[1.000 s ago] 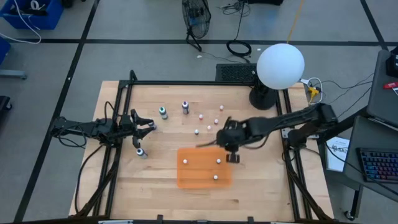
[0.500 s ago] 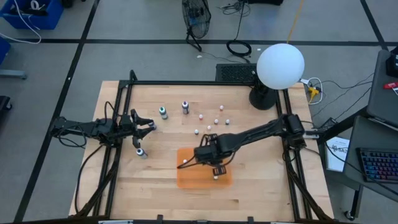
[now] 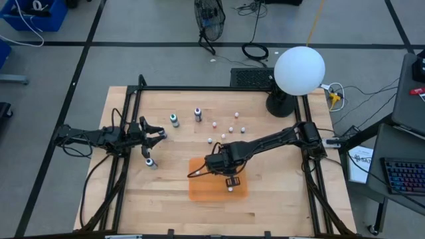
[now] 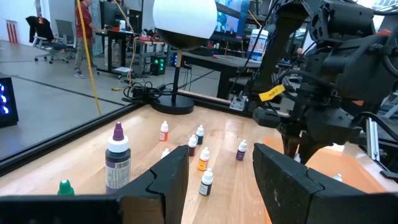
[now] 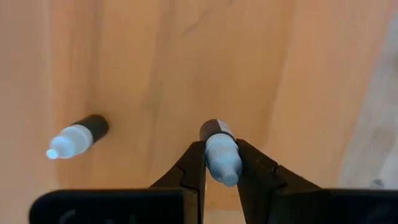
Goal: Pick & Place food coloring
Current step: Put the small black food coloring bottle into the orange bin
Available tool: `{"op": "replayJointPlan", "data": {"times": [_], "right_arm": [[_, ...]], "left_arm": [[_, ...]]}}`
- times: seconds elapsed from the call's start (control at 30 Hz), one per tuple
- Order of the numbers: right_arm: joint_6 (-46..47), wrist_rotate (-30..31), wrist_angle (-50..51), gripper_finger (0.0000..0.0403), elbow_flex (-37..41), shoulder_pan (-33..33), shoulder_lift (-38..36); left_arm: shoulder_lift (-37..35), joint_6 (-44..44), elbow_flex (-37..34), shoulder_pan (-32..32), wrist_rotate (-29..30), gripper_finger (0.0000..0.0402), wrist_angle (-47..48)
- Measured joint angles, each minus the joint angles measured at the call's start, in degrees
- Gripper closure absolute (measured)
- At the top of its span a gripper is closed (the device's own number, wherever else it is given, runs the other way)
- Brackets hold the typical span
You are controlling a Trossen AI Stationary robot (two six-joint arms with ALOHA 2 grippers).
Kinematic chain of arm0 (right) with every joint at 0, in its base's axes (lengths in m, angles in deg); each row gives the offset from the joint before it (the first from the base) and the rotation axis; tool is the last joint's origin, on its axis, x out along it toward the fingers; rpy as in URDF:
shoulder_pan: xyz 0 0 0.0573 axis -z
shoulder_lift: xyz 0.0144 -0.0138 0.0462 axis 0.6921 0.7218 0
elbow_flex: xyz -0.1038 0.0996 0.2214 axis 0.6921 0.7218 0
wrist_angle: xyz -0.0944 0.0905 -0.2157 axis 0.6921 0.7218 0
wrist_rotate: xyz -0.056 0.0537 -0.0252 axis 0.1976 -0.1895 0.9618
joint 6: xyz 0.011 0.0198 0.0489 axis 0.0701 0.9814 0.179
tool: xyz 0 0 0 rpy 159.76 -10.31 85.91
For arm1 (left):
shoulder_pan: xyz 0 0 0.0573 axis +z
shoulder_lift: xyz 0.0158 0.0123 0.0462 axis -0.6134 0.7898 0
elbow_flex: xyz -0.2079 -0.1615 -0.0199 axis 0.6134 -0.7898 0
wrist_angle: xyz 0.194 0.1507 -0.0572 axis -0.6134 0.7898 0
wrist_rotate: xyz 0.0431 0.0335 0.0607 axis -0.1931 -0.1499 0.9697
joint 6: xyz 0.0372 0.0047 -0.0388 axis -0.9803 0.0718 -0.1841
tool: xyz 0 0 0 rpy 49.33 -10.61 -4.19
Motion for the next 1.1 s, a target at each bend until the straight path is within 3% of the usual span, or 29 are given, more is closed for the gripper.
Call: {"op": "replayJointPlan", "data": {"times": [0.57, 1.1], "right_arm": [[0.44, 0.01, -3.02, 0.0354, 0.11, -2.50, 0.00], [4.55, -1.43, -6.55, 0.0354, 6.86, -2.94, 0.00]], "left_arm": [[0.00, -0.01, 0.00, -0.01, 0.00, 0.0220, 0.00], [0.00, -0.01, 0.00, 0.01, 0.00, 0.0219, 0.00]]}}
